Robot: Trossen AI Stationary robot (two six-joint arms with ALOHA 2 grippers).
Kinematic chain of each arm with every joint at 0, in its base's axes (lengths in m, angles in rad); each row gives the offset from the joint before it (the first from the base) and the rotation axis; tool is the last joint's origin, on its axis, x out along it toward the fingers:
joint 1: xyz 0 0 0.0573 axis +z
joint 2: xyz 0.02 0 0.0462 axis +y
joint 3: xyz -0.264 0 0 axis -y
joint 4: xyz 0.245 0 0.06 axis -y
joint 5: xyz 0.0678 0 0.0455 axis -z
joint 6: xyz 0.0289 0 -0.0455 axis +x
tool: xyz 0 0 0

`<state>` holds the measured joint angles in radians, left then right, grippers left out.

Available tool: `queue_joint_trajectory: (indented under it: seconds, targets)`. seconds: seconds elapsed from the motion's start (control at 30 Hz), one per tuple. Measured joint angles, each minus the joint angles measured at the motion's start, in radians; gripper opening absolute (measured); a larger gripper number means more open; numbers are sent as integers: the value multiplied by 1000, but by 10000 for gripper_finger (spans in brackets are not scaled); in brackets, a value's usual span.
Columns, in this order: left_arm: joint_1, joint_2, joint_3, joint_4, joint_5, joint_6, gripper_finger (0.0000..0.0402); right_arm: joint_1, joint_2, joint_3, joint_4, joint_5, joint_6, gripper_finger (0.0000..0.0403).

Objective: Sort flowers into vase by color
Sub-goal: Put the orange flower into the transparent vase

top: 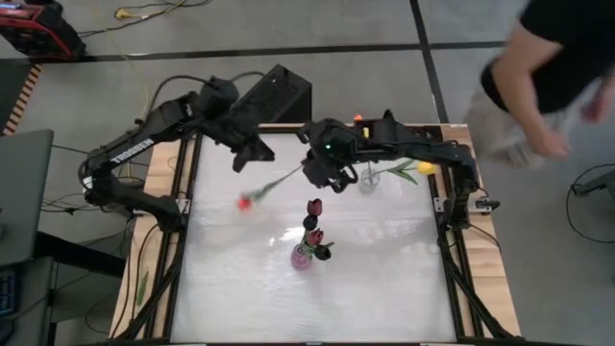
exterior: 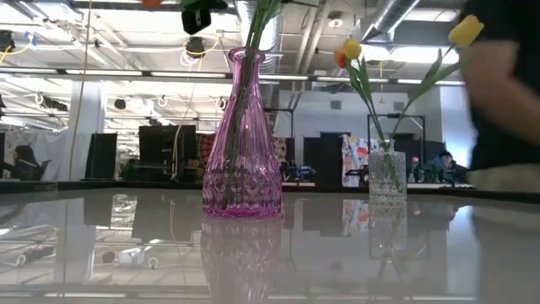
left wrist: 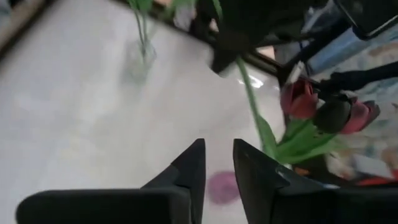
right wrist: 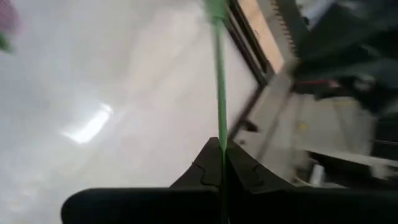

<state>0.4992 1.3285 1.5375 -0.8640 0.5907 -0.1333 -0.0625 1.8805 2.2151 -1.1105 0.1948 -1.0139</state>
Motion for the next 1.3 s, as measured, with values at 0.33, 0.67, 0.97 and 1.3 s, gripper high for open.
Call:
queue_joint_trajectory:
  seconds: [0.33, 0.67, 0.97, 1.3]
  targets:
    - [55, -144, -32, 23, -208, 205, 82, -74, -170, -7, -108, -426, 273, 22]
    - [17, -252, -277, 113, -168, 247, 80, -202, -578, -419, 142, -679, 459, 22]
    - [-17, -371, -590, 467, -89, 206, 79, -384, -1079, -1294, 1170, -589, 789, 22]
    - [-69, -399, -837, 828, -89, 94, 79, -534, -1162, -1822, 1986, -161, 1069, 22]
